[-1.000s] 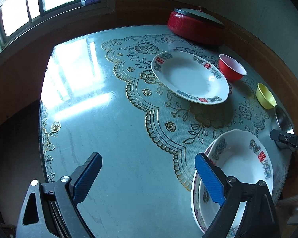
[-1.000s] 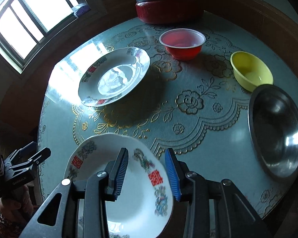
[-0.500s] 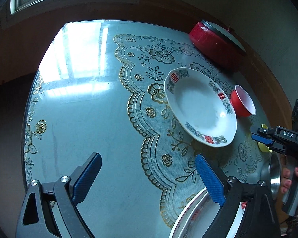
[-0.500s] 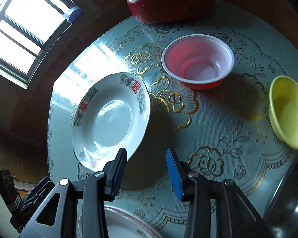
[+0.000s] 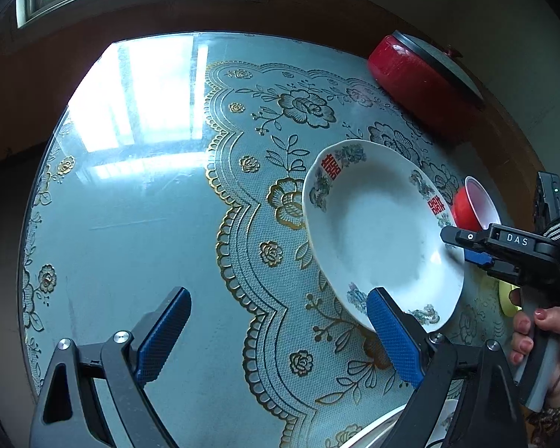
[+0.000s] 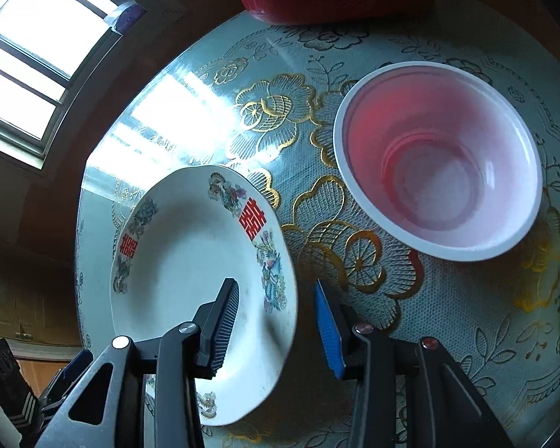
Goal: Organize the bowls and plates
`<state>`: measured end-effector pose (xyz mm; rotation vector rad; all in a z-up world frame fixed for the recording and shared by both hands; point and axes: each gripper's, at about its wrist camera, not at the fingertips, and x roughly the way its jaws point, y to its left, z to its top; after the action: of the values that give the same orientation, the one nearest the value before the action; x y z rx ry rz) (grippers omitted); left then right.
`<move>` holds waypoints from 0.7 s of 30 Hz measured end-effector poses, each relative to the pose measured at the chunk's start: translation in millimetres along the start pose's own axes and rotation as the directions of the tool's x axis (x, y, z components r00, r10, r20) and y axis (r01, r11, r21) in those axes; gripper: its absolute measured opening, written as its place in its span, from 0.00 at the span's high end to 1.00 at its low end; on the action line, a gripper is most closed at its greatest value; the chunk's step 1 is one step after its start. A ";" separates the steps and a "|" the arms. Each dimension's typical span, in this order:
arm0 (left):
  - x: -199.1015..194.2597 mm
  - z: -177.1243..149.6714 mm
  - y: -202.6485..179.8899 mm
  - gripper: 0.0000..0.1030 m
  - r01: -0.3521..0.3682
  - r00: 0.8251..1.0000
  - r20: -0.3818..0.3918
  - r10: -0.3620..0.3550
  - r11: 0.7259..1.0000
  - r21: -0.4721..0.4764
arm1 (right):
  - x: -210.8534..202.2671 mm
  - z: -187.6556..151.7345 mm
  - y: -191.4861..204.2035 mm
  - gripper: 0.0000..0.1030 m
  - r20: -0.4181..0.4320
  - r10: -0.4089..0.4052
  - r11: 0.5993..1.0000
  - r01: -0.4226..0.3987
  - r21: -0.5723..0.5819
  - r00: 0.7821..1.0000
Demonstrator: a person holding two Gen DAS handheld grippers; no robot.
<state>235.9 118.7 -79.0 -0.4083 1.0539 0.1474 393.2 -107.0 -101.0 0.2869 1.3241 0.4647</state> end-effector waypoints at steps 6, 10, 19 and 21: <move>22.9 11.0 -13.4 0.07 -0.022 0.999 -0.043 0.024 0.998 0.054 | 17.1 -8.0 6.0 0.77 -0.027 -0.009 0.999 0.008 -0.038 1.000; 35.3 16.7 -15.7 0.07 -0.041 0.997 -0.060 0.046 0.996 0.077 | 13.9 -18.1 7.8 0.77 -0.005 -0.009 0.997 0.008 -0.076 1.000; 45.0 29.1 -26.1 0.07 -0.013 0.999 -0.033 0.016 0.995 0.097 | -6.2 -57.0 -9.0 0.75 0.007 -0.038 0.999 0.038 -0.034 0.999; 48.3 30.0 -31.2 0.09 0.000 1.000 -0.031 0.004 0.993 0.117 | -10.2 -62.6 -12.0 0.75 0.009 -0.055 0.998 0.055 -0.032 0.998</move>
<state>293.8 98.4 -100.1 -0.3045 1.0876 0.0812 332.6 -126.1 -112.0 0.2249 1.3121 0.4372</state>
